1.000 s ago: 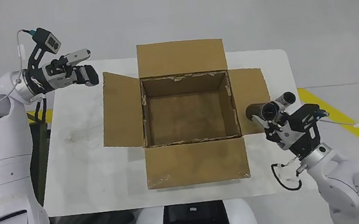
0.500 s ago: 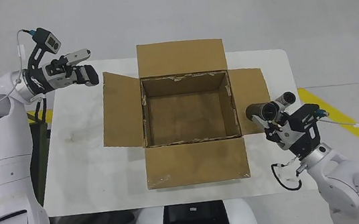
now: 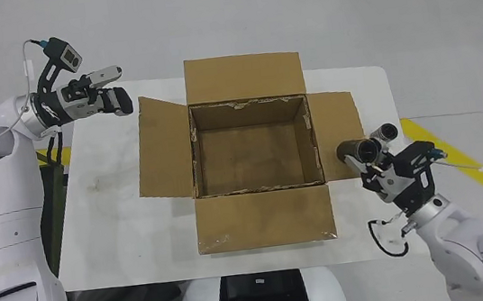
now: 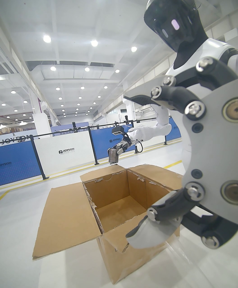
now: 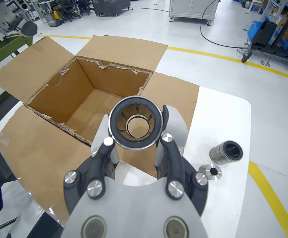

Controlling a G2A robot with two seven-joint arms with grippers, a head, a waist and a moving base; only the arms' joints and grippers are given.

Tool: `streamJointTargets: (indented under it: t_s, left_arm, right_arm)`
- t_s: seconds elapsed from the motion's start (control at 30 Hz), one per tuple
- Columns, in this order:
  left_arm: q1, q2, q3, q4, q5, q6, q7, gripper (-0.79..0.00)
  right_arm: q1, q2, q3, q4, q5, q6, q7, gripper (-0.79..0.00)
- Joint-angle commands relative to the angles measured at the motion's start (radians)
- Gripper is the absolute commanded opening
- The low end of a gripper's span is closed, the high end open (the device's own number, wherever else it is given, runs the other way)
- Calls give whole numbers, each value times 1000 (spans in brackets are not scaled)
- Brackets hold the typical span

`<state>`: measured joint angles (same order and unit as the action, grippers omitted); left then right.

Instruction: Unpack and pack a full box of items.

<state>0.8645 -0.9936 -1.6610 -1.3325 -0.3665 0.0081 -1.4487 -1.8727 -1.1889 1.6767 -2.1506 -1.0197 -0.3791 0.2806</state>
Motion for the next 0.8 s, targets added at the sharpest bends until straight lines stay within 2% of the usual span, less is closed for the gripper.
streamJointTargets:
  t_s: [0.0,0.23,0.4,0.77]
  left_arm:
    - [0,0,0,0,0,0,0,0]
    - [0,0,0,0,0,0,0,0]
    - [0,0,0,0,0,0,0,0]
    - [0,0,0,0,0,0,0,0]
  right_arm:
    - [-19,1,30,7,16,4,-11,-785]
    - [-103,2,153,37,81,22,-69,-785]
    - [-119,1,207,85,123,45,-65,-785]
    - [-62,5,182,209,92,80,7,-785]
